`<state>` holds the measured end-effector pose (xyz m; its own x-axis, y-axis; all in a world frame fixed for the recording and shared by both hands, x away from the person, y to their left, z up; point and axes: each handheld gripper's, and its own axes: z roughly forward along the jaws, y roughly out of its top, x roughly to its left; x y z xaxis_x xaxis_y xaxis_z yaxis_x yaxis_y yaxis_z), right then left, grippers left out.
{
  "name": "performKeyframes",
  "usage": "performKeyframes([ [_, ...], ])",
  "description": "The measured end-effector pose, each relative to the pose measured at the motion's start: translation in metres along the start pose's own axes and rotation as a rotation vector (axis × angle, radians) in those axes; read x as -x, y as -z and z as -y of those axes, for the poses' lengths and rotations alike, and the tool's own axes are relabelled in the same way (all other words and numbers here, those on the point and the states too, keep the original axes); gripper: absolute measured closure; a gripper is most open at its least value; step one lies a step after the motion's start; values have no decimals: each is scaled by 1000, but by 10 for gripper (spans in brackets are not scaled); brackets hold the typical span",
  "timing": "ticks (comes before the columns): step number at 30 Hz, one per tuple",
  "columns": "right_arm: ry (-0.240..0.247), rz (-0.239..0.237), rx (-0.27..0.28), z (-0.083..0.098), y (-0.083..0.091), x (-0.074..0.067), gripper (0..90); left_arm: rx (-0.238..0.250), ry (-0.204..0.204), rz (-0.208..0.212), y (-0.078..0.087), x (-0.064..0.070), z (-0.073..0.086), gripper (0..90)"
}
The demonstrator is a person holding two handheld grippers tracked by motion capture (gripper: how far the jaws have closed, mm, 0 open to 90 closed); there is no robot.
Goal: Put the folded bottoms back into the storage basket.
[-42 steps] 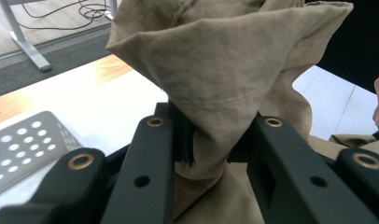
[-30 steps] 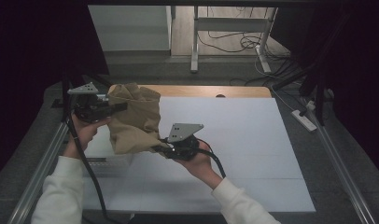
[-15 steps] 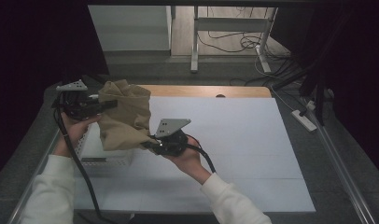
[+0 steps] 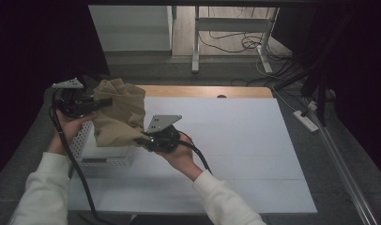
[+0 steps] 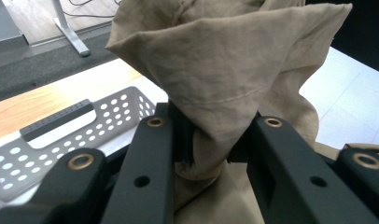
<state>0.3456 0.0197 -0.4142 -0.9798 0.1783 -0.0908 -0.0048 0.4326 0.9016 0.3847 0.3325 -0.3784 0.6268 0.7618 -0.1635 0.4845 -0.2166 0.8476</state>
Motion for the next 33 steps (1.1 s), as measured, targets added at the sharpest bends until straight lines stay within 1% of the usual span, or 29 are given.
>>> performKeyframes([
  [7,-8,1,-11,-2,-10,2,779,1,17,-4,0,-9,4,757],
  [17,-6,-7,-25,-11,-26,0,779,-5,24,-18,9,-23,8,756],
  [23,-21,-20,-27,-14,-41,0,779,-17,34,-34,11,-34,12,756],
  [26,-14,-21,-39,-18,-50,-1,779,-25,44,-41,11,-40,14,756],
  [33,-18,-40,-56,-22,-71,0,779,-53,67,-56,9,-55,20,756],
])
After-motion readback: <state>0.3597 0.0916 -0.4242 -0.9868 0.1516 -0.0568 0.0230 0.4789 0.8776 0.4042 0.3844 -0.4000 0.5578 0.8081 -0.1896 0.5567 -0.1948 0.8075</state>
